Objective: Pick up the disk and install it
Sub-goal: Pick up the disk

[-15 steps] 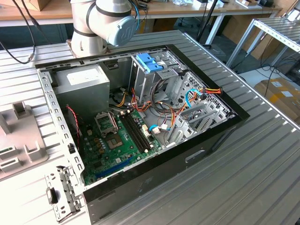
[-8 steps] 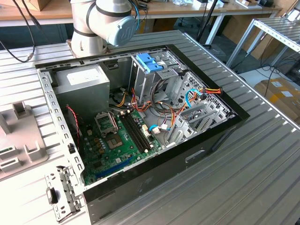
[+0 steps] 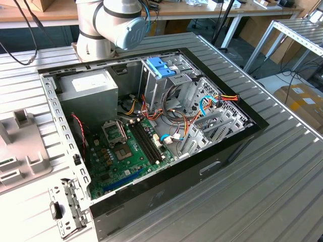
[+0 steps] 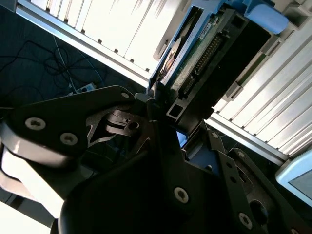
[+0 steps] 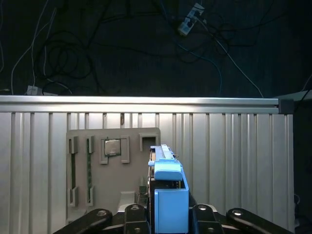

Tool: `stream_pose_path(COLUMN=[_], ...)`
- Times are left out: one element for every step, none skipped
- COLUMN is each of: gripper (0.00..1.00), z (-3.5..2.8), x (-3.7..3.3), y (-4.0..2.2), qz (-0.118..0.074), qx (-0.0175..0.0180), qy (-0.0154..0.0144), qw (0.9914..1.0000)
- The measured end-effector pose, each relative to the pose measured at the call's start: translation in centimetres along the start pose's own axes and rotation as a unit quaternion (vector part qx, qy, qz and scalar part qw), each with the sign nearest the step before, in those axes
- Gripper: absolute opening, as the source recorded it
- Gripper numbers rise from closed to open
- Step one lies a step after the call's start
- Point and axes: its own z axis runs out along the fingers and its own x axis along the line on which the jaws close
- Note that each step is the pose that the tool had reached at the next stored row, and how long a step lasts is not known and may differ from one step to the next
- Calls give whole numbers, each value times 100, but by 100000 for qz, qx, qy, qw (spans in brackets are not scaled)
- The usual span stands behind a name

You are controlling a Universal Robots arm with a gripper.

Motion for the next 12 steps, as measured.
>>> stream_pose_path(gripper=[36, 36, 36, 36, 36, 36, 36, 36, 36, 36, 36, 36], z=[-16, -29, -37, -46, -58, -68, -74, -90, -101, -114, -126, -137], x=[-1, -2, -2, -3, -3, -4, -4, -5, -6, -7, -7, -8], y=[1, 1, 2, 2, 3, 3, 3, 4, 4, 5, 5, 6], qz=[-2, -5, -6, -7, -8, -11, -13, -14, -17, -18, -17, -21], qx=[-1, 5, 2, 0, -2, 1, 2, 0, -1, 0, -4, -5], qy=[-49, -103, -129, -157, -198, -234, -251, -302, -336, -381, -428, -470], qw=[100000, 100000, 100000, 100000, 100000, 100000, 100000, 100000, 99999, 99999, 99999, 99999])
